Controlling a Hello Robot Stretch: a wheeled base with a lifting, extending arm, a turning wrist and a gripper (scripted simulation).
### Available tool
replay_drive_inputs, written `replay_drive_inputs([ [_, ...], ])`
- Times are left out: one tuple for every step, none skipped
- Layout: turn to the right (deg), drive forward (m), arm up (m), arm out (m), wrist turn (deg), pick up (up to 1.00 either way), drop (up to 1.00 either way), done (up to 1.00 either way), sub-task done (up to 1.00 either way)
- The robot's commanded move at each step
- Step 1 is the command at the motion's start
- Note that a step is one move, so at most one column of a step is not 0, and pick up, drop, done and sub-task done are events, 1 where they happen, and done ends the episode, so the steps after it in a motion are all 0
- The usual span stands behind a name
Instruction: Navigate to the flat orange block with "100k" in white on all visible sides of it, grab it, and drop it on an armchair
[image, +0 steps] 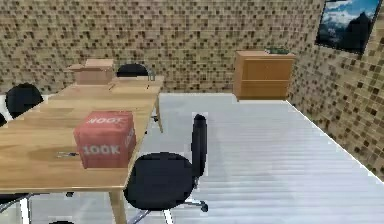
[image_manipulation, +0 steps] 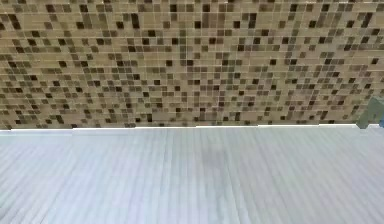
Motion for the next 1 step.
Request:
replay_drive_inputs([
  [-45.0,0.00,0.00,0.00,0.0,0.00,0.00,0.00,0.00],
])
